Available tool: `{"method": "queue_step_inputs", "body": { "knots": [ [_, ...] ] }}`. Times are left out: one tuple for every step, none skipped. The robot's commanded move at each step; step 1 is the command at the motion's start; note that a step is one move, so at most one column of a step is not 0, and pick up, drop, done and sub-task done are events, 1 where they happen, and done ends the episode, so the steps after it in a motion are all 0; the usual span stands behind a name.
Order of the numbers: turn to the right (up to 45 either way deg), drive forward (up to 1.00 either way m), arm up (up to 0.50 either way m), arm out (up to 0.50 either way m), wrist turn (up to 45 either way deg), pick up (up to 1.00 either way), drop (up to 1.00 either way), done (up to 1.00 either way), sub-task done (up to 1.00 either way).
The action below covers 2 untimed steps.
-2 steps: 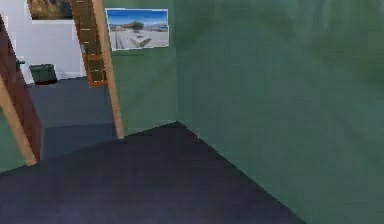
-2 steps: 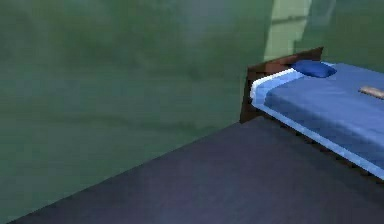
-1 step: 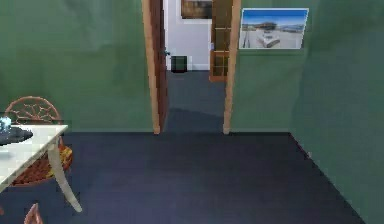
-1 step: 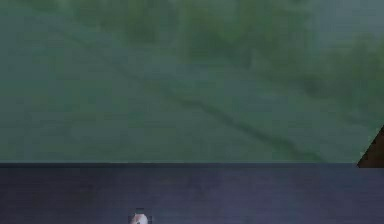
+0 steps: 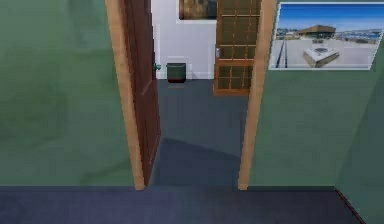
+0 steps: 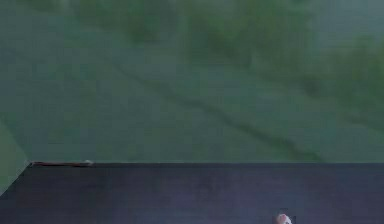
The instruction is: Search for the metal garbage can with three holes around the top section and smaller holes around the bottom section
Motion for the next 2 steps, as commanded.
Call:
{"method": "queue_step_inputs", "body": {
  "knots": [
    [0.0,1.00,0.00,0.00,0.0,0.00,0.00,0.00,0.00],
    [0.0,1.00,0.00,0.00,0.0,0.00,0.00,0.00,0.00]
  ]
}}
